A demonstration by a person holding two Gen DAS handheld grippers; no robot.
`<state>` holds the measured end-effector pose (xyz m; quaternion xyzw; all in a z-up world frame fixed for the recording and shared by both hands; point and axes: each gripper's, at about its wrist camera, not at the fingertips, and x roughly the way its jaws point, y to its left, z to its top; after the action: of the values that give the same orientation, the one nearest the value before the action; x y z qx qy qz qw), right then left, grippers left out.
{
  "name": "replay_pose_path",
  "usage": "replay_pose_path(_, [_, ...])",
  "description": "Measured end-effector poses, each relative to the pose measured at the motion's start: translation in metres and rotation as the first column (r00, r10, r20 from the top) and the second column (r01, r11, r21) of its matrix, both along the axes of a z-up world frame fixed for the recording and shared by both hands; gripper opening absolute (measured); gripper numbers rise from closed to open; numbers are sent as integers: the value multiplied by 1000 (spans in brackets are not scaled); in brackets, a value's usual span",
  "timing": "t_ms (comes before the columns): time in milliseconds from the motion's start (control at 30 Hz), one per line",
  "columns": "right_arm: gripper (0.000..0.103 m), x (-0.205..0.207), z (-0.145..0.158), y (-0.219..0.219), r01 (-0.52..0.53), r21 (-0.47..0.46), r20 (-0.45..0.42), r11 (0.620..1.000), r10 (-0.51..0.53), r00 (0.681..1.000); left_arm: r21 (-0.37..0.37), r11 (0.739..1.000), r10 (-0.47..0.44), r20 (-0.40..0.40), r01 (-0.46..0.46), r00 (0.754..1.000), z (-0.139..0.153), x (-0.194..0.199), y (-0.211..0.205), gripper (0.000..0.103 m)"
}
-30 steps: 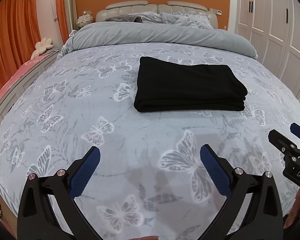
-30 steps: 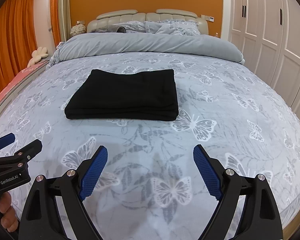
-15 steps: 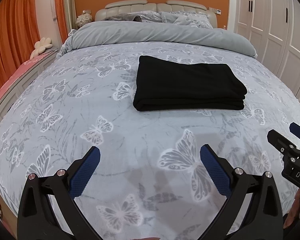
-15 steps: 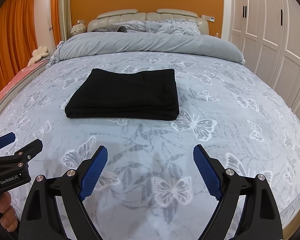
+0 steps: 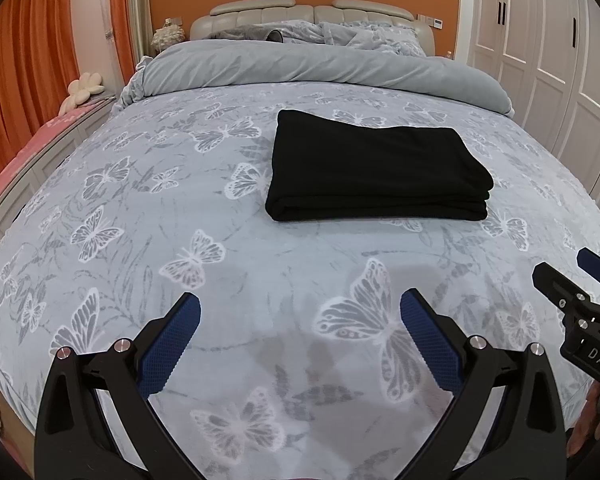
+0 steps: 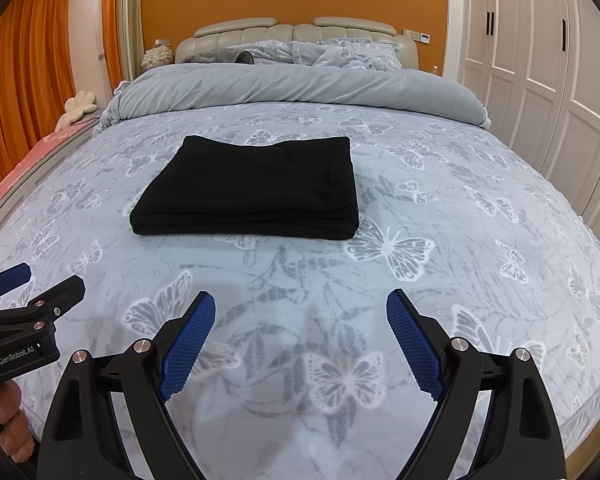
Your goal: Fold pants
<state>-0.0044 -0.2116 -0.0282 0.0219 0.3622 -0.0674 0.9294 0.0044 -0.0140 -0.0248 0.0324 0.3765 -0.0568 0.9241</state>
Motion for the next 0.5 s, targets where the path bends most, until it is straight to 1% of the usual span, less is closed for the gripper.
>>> replay_pose_path(500, [85, 0, 0, 0, -1, 0, -1, 1000, 1, 1000, 0, 1000, 1, 1, -1, 1000, 0, 0, 0, 98])
